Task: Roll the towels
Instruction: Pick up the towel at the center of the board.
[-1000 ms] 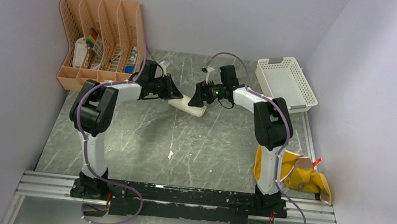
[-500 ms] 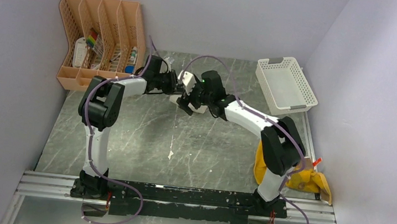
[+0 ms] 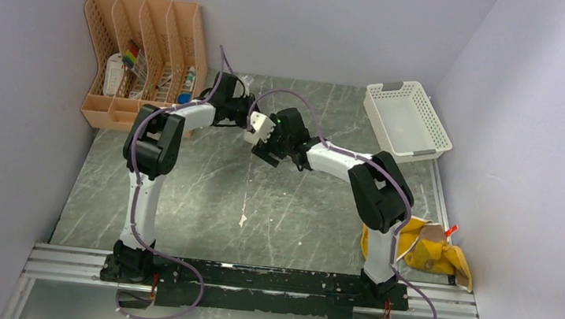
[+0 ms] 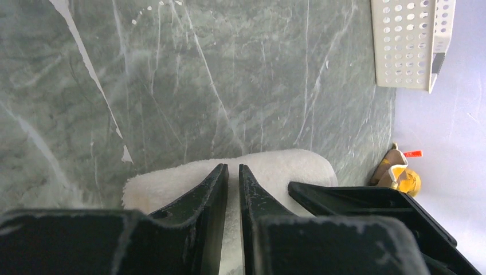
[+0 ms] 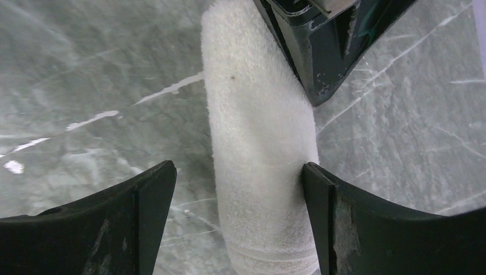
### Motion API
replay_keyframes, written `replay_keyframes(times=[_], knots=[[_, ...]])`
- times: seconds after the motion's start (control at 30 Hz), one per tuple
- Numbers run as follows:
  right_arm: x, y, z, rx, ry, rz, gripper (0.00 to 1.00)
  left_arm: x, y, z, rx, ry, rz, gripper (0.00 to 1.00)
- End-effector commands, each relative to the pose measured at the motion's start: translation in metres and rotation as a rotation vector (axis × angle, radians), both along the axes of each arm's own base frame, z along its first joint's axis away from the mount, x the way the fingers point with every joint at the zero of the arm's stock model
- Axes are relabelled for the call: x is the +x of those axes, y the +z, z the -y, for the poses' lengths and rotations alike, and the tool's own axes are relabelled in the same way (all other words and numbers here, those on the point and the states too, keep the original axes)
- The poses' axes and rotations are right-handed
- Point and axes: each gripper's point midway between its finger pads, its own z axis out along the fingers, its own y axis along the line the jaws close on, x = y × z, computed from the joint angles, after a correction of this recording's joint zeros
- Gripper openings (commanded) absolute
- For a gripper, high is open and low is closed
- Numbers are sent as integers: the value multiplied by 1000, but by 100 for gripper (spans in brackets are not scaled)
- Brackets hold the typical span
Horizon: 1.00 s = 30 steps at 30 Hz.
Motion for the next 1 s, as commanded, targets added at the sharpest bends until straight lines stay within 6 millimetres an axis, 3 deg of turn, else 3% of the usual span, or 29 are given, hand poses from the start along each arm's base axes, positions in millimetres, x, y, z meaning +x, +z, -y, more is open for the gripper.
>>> replay_keyframes(times=[0.0,0.4,0.5,0.53,0.67,0.8,0.9,0.97], knots=[[21,-5,5,-58,-49,88,81,0,-13,3,40,-16,-28,25],[58,-23,13,-84,-140,181,76,15,0,4,44,-14,0,26],[65,-26,16,-78,-162,175,69,21,6,-3,41,0,11,26],[69,-26,19,-74,-176,176,61,23,8,-7,40,8,15,25],[78,-35,28,-80,-207,139,31,34,29,-33,25,56,38,25],[84,-32,34,-20,-220,74,14,45,66,-74,-3,127,79,25],[94,-12,45,79,-258,31,1,47,100,-108,-20,186,122,26],[108,10,65,133,-307,22,0,45,119,-135,-15,230,152,26]])
